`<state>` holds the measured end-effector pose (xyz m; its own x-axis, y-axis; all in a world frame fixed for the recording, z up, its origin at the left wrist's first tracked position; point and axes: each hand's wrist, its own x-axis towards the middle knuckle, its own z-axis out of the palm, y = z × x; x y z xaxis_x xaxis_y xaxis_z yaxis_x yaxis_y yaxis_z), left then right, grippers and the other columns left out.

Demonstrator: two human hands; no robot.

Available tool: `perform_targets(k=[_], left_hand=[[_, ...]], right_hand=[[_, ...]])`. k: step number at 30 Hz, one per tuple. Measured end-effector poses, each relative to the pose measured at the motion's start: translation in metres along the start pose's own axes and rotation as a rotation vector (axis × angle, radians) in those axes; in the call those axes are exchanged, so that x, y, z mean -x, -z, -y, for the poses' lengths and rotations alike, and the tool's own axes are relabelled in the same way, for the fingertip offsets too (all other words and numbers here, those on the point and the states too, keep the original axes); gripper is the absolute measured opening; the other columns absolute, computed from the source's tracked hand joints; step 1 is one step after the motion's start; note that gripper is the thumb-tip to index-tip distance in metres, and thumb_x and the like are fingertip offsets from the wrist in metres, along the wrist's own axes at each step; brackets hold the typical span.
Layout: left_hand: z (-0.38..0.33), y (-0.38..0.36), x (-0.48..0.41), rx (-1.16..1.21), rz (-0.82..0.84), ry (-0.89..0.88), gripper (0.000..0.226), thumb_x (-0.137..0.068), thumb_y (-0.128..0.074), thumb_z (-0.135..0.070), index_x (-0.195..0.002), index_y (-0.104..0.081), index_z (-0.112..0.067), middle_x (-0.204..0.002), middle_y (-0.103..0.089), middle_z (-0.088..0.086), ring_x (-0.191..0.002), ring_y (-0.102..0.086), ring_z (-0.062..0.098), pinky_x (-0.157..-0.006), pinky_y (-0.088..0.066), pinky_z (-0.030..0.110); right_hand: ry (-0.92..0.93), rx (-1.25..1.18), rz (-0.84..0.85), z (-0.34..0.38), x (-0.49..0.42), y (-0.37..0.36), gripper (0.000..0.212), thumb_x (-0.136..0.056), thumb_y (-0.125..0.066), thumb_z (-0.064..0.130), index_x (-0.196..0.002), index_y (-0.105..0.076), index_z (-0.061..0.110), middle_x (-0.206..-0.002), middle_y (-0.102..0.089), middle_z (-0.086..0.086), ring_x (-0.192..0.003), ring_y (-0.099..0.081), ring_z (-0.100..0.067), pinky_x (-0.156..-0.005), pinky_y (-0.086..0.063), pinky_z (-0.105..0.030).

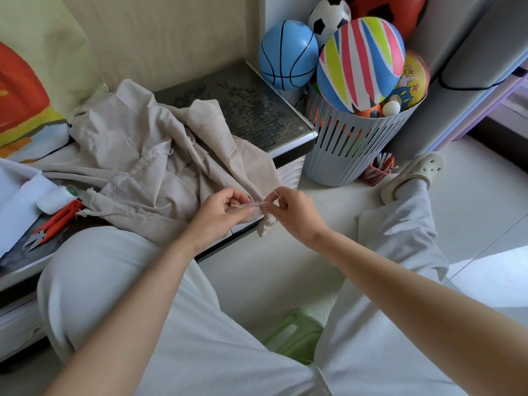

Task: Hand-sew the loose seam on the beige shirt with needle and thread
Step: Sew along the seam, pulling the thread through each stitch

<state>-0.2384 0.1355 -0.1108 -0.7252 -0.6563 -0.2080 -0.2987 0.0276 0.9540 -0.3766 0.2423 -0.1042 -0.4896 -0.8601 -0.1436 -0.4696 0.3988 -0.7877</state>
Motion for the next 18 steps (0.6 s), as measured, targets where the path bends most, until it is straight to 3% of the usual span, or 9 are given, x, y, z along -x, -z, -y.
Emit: perform_targets(k=[5,9,12,18], left_hand=[[0.005,0.000,-0.002,-0.106,-0.001,-0.030,0.017,-0.083,-0.069,-0.008,-0.086,-0.063,-0.024,-0.069,-0.047,-0.006,-0.059,-0.042,-0.001,-0.058,-0.037,0.010],[0.007,0.001,-0.002,-0.128,-0.021,-0.006,0.014,-0.071,-0.068,-0.033,-0.082,-0.064,-0.026,-0.079,-0.065,-0.001,-0.076,-0.058,0.010,-0.077,-0.048,0.029],[0.007,0.000,-0.002,-0.131,-0.014,0.004,0.013,-0.070,-0.064,-0.032,-0.081,-0.065,-0.025,-0.078,-0.066,-0.001,-0.075,-0.060,0.010,-0.081,-0.049,0.034],[0.010,-0.001,-0.003,-0.177,-0.017,-0.005,0.013,-0.071,-0.063,-0.034,-0.079,-0.065,-0.024,-0.081,-0.065,0.005,-0.077,-0.057,0.012,-0.080,-0.049,0.039]], right_hand=[[0.018,0.022,-0.019,-0.001,0.000,0.007,0.007,-0.087,-0.064,0.022,-0.084,-0.066,0.016,-0.053,-0.031,0.007,-0.049,-0.030,-0.009,-0.047,-0.023,-0.020],[0.013,0.039,-0.013,-0.001,-0.001,0.013,0.007,-0.088,-0.064,0.019,-0.084,-0.067,0.014,-0.052,-0.034,0.007,-0.044,-0.041,-0.001,-0.044,-0.030,-0.014],[0.012,0.048,-0.005,-0.002,0.000,0.016,0.007,-0.088,-0.064,0.017,-0.083,-0.067,0.014,-0.051,-0.035,0.009,-0.041,-0.044,0.005,-0.044,-0.032,-0.012],[-0.022,0.103,0.005,-0.008,-0.005,0.011,0.006,-0.088,-0.064,0.022,-0.085,-0.068,0.018,-0.054,-0.039,0.009,-0.050,-0.039,-0.007,-0.047,-0.027,-0.019]])
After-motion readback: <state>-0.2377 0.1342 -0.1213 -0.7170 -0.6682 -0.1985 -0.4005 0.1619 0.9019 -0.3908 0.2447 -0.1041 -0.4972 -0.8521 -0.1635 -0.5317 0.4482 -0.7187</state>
